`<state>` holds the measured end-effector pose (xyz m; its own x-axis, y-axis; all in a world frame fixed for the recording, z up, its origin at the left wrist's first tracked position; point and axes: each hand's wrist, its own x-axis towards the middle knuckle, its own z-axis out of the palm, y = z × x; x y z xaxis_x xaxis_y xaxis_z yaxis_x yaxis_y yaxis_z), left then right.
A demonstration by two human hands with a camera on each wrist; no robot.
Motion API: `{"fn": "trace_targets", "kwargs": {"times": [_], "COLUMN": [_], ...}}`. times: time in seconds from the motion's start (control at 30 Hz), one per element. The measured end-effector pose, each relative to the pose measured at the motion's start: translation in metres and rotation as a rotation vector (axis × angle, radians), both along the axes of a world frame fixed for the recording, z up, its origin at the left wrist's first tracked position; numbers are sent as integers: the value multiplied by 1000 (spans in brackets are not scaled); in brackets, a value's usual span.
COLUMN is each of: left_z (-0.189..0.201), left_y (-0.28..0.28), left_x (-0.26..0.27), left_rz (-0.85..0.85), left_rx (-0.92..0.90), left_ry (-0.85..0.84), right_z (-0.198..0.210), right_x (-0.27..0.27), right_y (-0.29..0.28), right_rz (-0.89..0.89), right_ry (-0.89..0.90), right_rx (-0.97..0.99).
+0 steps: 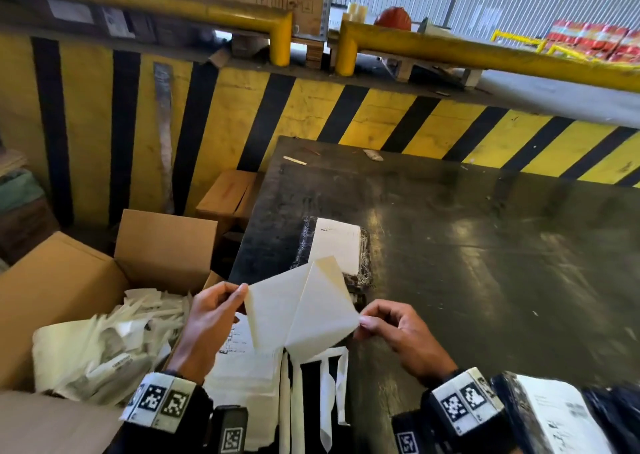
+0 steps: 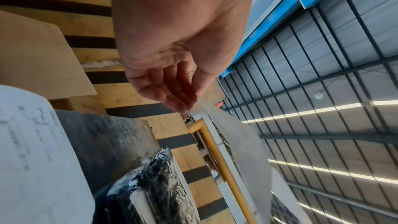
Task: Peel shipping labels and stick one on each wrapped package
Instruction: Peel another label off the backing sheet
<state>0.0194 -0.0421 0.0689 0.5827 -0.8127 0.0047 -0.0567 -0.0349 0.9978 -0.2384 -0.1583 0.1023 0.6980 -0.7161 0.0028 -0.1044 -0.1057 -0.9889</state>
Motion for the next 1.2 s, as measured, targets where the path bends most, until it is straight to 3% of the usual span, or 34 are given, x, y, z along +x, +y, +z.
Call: {"fn": "trace_targets", "kwargs": {"times": [0.23, 0.37, 0.47, 0.67, 0.83, 0.93, 1.07, 1.2], "left_z": [-18, -23, -17, -2, -2, -8, -12, -3], "left_y": [0, 5, 10, 12, 18, 21, 22, 15], "left_x": [33, 50, 49, 11, -7, -7, -5, -18], "left_rz": [53, 260, 263, 54, 41, 24, 1, -117], "left_rx": [34, 17, -48, -98, -96, -115, -123, -140], "left_ry": [44, -52, -63, -82, -111, -22, -64, -78], "right_z": [11, 15, 14, -21, -76, -94, -99, -67], "right_x": [-46, -60, -63, -12, 27, 37, 39, 47], "right_y": [-24, -30, -30, -8, 13, 21, 22, 17], "right_rz": [-88, -240, -336, -166, -11, 10, -36, -244], "right_ry": [-17, -155, -231, 102, 406, 520, 592, 305], "right_rx": [14, 67, 83, 6, 6, -47, -129, -17]}}
